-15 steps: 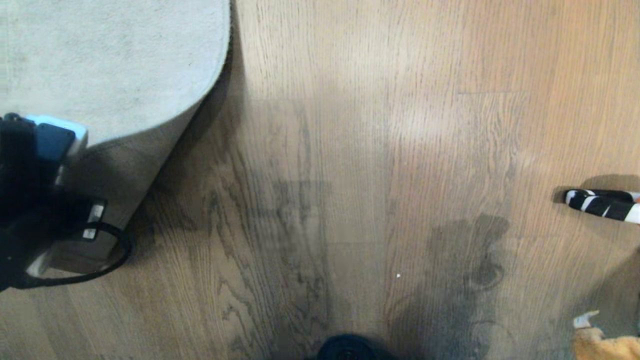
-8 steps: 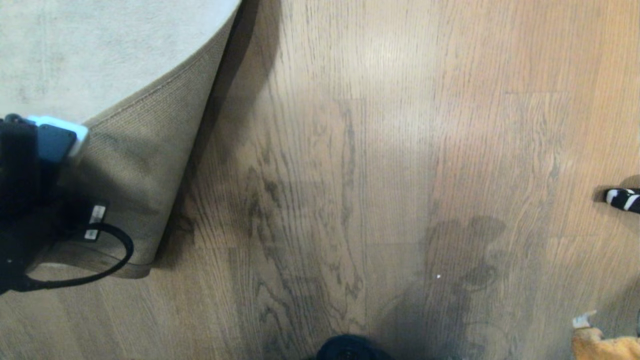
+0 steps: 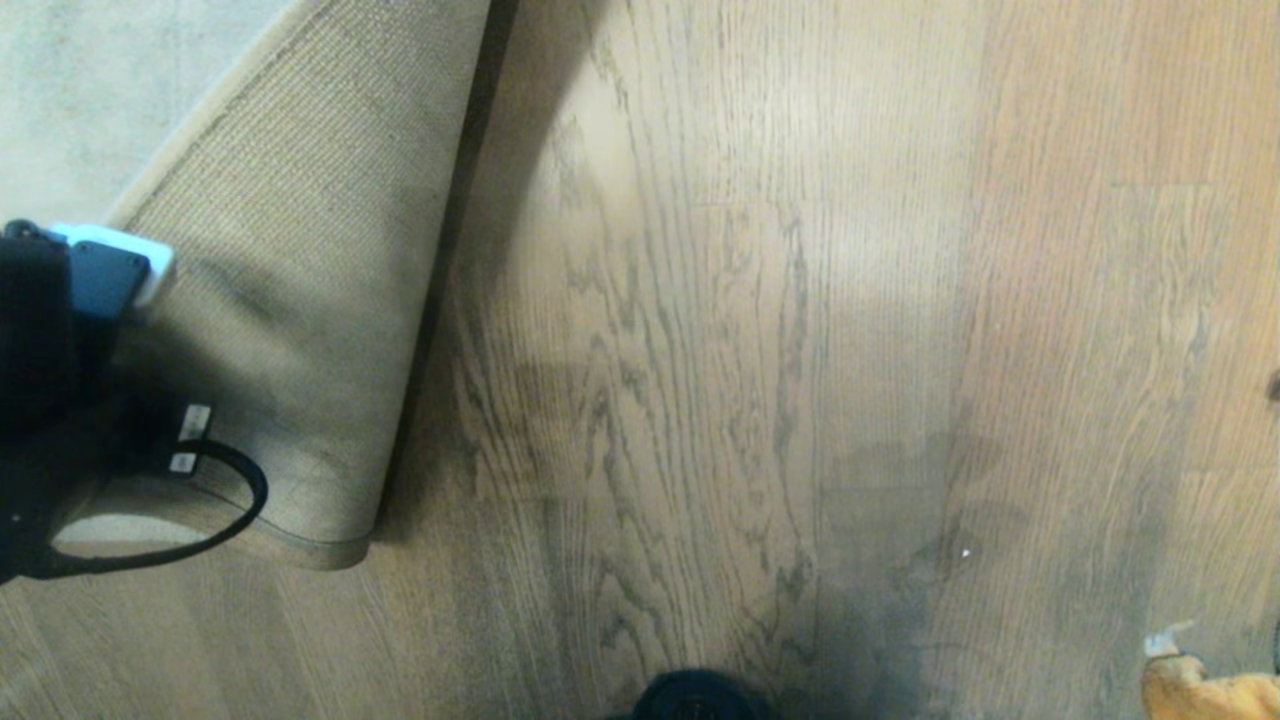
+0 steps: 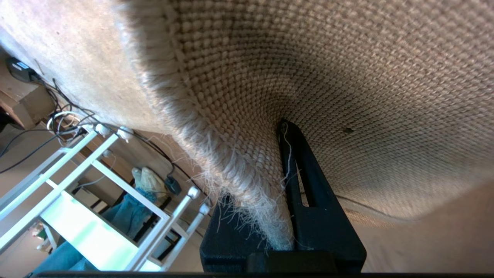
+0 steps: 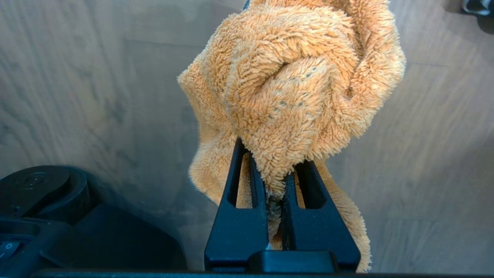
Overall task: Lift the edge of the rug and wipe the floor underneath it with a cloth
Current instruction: Lift up the carpet
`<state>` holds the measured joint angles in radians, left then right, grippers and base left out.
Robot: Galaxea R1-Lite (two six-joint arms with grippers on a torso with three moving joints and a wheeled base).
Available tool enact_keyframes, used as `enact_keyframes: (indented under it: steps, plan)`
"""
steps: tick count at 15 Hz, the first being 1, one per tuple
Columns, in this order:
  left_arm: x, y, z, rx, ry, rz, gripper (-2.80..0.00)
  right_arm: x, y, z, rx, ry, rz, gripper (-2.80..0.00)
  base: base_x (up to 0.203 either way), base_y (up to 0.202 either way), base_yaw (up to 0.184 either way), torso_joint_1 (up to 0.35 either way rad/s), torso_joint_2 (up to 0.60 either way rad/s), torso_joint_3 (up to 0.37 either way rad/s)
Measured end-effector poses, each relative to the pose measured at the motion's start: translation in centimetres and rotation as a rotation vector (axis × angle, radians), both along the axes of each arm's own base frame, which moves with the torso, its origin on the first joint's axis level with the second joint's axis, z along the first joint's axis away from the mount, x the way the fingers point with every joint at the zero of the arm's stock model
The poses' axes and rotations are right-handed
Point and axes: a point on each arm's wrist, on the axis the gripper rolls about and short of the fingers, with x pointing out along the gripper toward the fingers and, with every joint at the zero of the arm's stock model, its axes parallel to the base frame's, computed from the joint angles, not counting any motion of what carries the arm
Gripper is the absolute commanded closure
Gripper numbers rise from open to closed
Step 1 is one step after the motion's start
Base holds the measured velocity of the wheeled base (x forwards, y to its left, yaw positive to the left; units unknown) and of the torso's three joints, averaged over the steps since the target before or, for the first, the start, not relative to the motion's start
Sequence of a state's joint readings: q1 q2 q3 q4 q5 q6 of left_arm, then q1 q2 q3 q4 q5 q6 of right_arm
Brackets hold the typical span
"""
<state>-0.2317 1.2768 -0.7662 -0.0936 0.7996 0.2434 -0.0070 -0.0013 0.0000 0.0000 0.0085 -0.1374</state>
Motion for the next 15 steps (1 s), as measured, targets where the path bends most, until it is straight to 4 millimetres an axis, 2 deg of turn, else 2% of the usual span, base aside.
enact_keyframes:
  steps: [7, 15]
  plan:
    - [0.0, 0.0, 0.2, -0.001, -0.003, 0.000, 0.00, 0.0, 0.0, 0.0, 0.000, -0.001, 0.001, 0.00, 0.000, 0.000, 0.000, 0.000, 0.00, 0.000]
    - [2.8, 0.1, 2.1, -0.076, 0.049, -0.131, 0.00, 0.0, 0.0, 0.0, 0.000, 0.000, 0.000, 0.00, 0.000, 0.000, 0.000, 0.000, 0.00, 0.000]
